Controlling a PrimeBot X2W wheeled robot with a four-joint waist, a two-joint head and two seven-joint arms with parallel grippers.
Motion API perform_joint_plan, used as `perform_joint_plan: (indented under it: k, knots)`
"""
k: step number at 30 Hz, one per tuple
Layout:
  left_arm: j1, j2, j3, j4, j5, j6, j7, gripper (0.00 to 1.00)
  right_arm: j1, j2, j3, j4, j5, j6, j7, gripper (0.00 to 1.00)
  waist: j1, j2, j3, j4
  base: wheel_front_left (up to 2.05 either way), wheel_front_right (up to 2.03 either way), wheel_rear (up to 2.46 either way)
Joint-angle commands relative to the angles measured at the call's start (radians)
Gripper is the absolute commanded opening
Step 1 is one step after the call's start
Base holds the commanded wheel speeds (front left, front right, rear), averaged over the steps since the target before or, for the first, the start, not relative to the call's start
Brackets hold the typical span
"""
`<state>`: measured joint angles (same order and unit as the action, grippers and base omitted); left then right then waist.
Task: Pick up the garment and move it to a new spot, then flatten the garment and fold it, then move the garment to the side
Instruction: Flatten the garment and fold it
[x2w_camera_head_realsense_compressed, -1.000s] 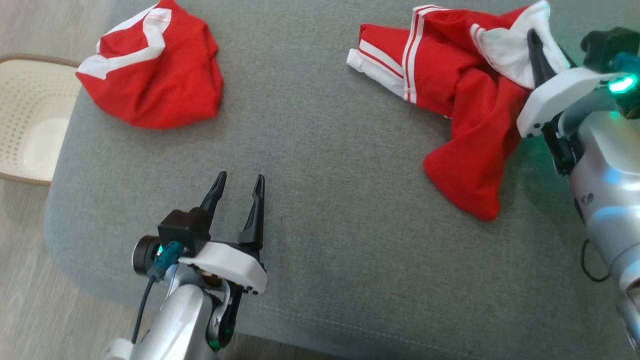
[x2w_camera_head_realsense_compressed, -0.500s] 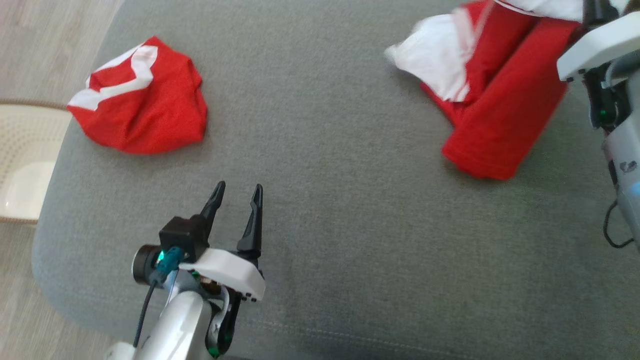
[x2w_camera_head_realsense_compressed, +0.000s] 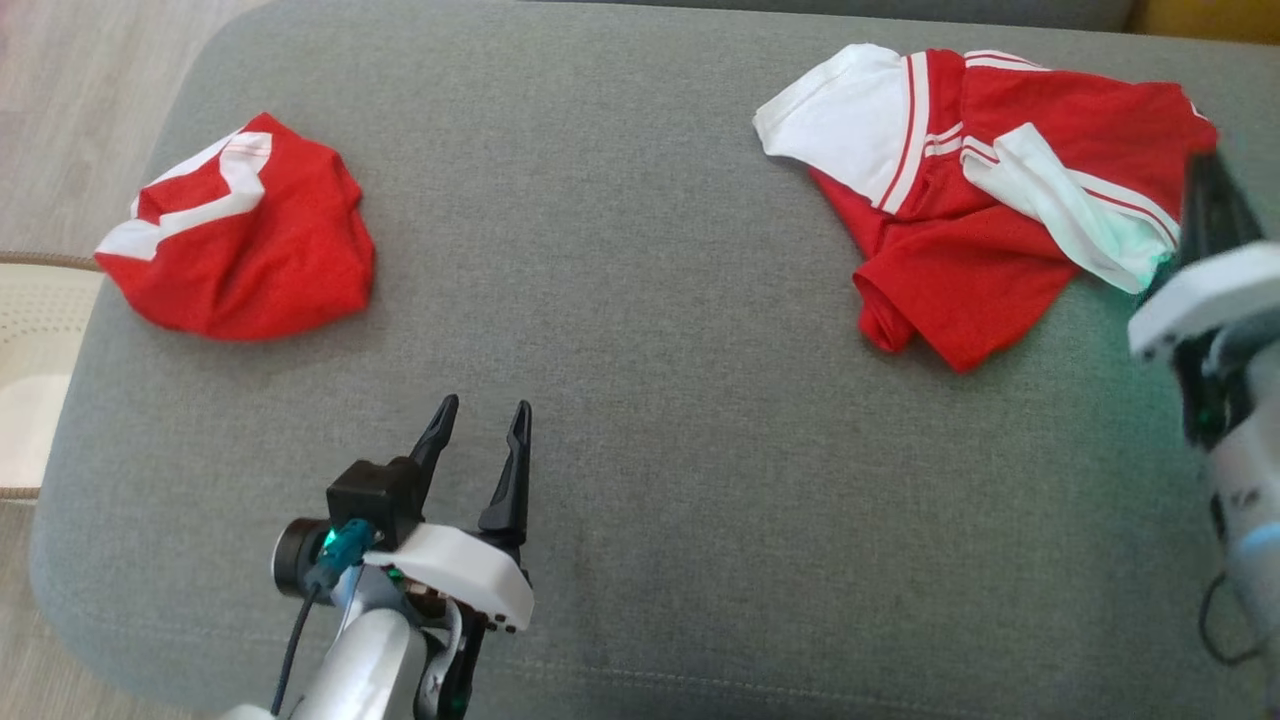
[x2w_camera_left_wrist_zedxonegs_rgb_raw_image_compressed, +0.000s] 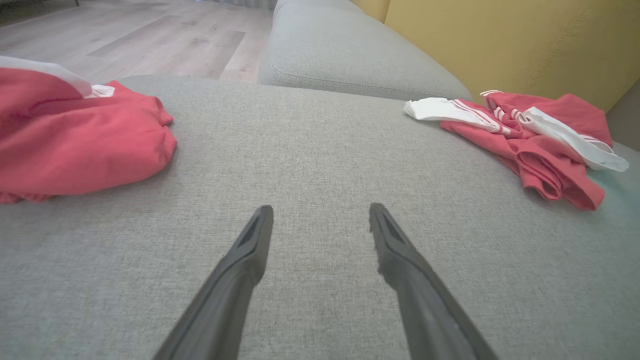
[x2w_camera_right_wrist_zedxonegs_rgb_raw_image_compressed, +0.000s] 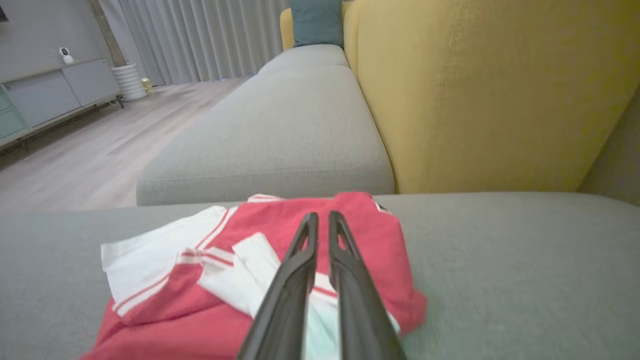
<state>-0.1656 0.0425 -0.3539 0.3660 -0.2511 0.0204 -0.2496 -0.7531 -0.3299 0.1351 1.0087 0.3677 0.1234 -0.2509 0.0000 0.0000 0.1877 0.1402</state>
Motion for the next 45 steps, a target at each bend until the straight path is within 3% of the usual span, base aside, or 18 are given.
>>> perform_joint_plan:
  k: [1, 5, 6, 8, 9, 17, 23, 29, 43, 44, 45]
  knots:
    - [-0.021, 0.008, 0.022, -0.025, -0.003, 0.000, -0.012, 1.00, 0.010, 0.009, 0.006, -0.043, -0.009, 0.007, -0.011, 0.20, 0.0000, 0.0000, 0.001, -0.004, 0.00, 0.00, 0.00]
    - [-0.022, 0.008, 0.017, -0.023, -0.005, -0.001, -0.012, 1.00, 0.062, 0.038, 0.025, -0.079, -0.026, 0.007, -0.011, 0.54, 0.0000, 0.0000, 0.005, -0.007, 0.00, 0.00, 0.00]
    - [-0.023, 0.008, 0.014, -0.022, -0.006, -0.001, -0.012, 1.00, 0.072, 0.044, 0.036, -0.090, -0.029, 0.007, -0.011, 0.72, 0.0000, 0.0000, 0.007, -0.005, 0.00, 0.00, 0.00]
    - [-0.026, 0.008, 0.009, -0.022, -0.008, 0.000, -0.012, 1.00, 0.092, 0.063, 0.062, -0.113, -0.029, 0.007, -0.011, 0.94, 0.0000, 0.0000, 0.009, -0.002, 0.00, 0.00, 0.00]
    - [-0.027, 0.008, 0.006, -0.022, -0.009, 0.000, -0.012, 1.00, 0.103, 0.072, 0.079, -0.124, -0.029, 0.007, -0.011, 1.00, 0.0000, 0.0000, 0.009, -0.001, 0.00, 0.00, 0.00]
    - [-0.028, 0.008, -0.004, -0.023, -0.020, 0.003, -0.012, 1.00, 0.176, 0.117, 0.258, -0.194, -0.018, 0.007, -0.007, 1.00, 0.0000, 0.0000, 0.015, 0.009, 0.00, 0.00, 0.00]
    - [-0.032, 0.008, -0.008, -0.024, -0.026, 0.007, -0.012, 1.00, 0.197, 0.093, 0.336, -0.194, -0.062, 0.007, -0.004, 1.00, 0.0000, 0.0000, 0.020, 0.013, 0.00, 0.00, 0.00]
    - [-0.027, 0.008, -0.008, -0.026, -0.029, 0.009, -0.012, 1.00, 0.241, 0.072, 0.296, -0.200, -0.136, 0.007, -0.008, 1.00, 0.0000, 0.0000, 0.022, 0.008, 0.00, 0.00, 0.00]
    - [-0.035, 0.008, -0.022, -0.026, -0.030, 0.005, -0.012, 1.00, 0.292, 0.095, 0.203, -0.198, -0.255, 0.007, -0.010, 1.00, 0.0000, 0.0000, 0.031, 0.001, 0.00, 0.00, 0.00]
    - [-0.035, 0.008, -0.022, -0.026, -0.030, 0.004, -0.012, 1.00, 0.290, 0.098, 0.196, -0.197, -0.267, 0.007, -0.010, 0.92, 0.0000, 0.0000, 0.032, 0.003, 0.00, 0.00, 0.00]
    - [-0.035, 0.008, -0.022, -0.025, -0.030, 0.004, -0.012, 1.00, 0.287, 0.100, 0.190, -0.193, -0.279, 0.007, -0.010, 0.46, 0.0000, 0.0000, 0.033, 0.004, 0.00, 0.00, 0.00]
